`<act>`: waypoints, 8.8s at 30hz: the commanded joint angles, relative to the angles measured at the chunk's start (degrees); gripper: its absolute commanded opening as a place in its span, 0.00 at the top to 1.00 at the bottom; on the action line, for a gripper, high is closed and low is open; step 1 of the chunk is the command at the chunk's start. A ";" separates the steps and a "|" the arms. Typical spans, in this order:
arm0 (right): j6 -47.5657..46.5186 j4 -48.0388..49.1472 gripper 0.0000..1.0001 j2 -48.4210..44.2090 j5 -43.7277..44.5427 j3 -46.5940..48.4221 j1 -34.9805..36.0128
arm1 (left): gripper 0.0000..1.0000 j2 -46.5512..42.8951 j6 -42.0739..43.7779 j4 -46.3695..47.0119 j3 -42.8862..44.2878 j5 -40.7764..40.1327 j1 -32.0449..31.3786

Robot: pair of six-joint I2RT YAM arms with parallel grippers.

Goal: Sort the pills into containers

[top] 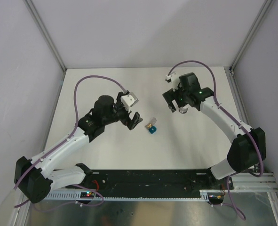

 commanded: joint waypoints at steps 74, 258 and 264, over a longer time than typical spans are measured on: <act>14.59 18.31 0.36 15.04 1.84 -14.02 21.65 | 0.02 -8.13 -3.64 6.49 -7.97 -4.44 13.39; -11.36 -6.95 1.00 -6.66 -7.95 2.17 28.59 | 0.20 13.73 -21.05 4.76 3.28 44.24 9.31; -11.50 -6.52 1.00 -7.04 -7.66 1.39 28.59 | 0.14 13.52 -22.08 4.70 3.92 45.07 10.57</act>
